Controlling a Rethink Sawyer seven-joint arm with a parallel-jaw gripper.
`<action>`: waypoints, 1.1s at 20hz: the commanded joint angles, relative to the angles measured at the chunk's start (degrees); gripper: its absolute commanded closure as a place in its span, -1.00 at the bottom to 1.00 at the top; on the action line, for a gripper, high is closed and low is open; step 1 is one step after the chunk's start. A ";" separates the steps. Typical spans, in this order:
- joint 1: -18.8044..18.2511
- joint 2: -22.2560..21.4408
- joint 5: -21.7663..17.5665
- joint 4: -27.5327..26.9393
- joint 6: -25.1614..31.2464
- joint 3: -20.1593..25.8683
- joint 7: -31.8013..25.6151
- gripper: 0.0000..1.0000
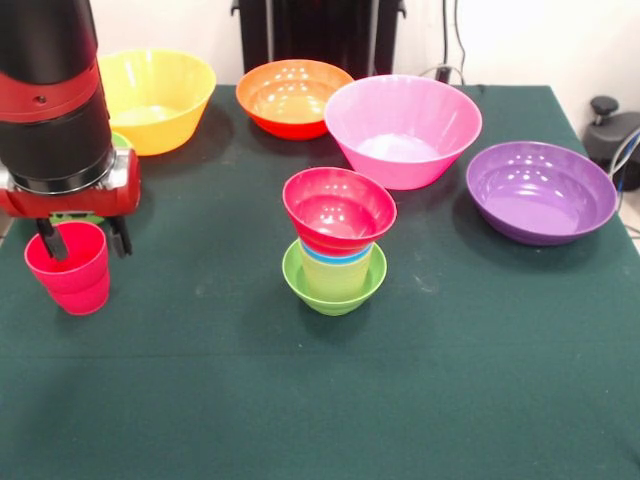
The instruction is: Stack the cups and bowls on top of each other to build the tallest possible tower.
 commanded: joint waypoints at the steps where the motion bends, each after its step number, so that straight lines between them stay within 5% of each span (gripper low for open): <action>1: 2.17 1.72 0.67 4.91 -2.26 -0.84 6.17 -1.00; 22: 2.07 1.68 2.87 8.29 -7.66 -1.56 6.28 -1.00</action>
